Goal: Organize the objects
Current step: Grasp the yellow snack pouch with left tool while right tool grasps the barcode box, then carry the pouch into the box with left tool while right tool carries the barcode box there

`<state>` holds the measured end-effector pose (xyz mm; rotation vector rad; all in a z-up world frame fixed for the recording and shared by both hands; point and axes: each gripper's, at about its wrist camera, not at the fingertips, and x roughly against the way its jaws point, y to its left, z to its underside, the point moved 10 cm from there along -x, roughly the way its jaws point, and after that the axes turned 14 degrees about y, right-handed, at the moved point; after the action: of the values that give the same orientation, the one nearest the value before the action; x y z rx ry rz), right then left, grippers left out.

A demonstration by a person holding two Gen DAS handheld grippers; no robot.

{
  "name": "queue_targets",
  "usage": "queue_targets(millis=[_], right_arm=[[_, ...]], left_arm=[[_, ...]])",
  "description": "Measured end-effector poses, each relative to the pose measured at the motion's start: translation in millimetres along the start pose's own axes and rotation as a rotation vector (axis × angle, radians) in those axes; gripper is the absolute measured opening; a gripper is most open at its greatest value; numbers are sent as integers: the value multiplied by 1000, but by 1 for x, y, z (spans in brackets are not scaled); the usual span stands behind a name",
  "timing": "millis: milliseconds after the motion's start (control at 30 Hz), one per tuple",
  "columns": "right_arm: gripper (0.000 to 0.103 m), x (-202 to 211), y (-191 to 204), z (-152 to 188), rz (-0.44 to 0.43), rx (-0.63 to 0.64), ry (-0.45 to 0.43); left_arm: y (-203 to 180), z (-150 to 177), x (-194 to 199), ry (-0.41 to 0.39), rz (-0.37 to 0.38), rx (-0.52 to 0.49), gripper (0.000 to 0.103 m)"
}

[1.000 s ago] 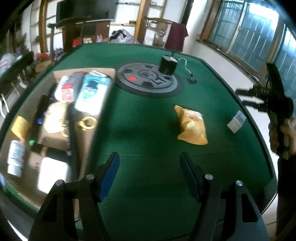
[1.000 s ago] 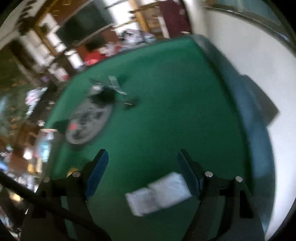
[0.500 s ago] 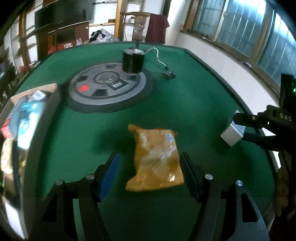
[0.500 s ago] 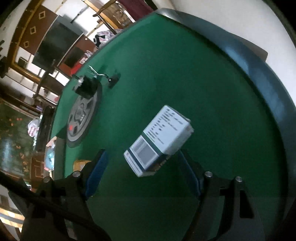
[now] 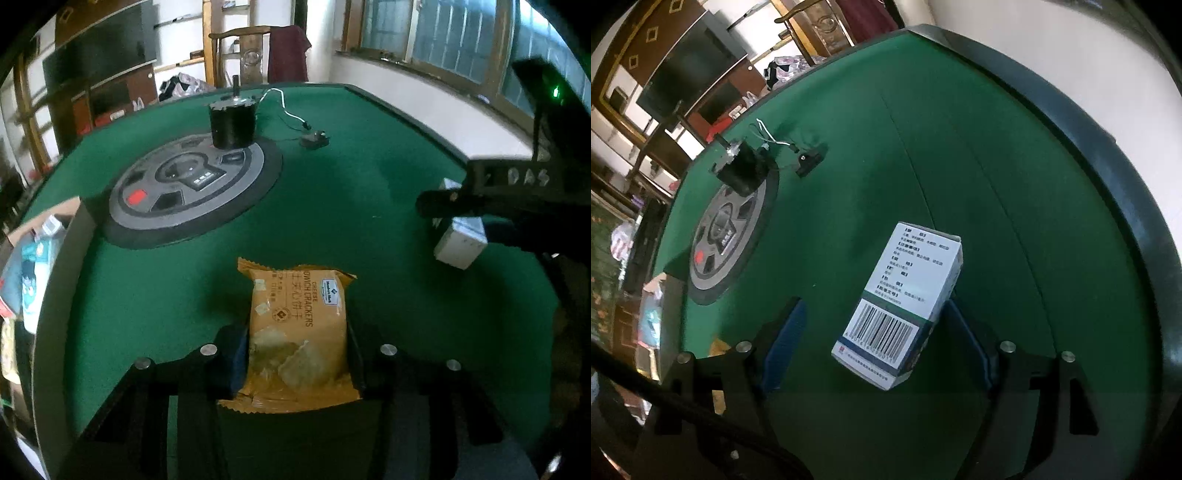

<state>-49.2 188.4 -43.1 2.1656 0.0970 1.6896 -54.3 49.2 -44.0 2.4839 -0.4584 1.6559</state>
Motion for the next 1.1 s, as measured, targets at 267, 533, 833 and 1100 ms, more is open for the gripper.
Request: queue_targets(millis=[267, 533, 833, 1100], right_arm=[[32, -1, -1, 5, 37, 56, -15], [32, 21, 33, 28, -134, 106, -8], [32, 31, 148, 71, -301, 300, 55], [32, -4, 250, 116, -333, 458, 156]], left_arm=[[18, 17, 28, -27, 103, 83, 38], [55, 42, 76, -92, 193, 197, 38], [164, 83, 132, -206, 57, 387, 38], [247, 129, 132, -200, -81, 537, 38]])
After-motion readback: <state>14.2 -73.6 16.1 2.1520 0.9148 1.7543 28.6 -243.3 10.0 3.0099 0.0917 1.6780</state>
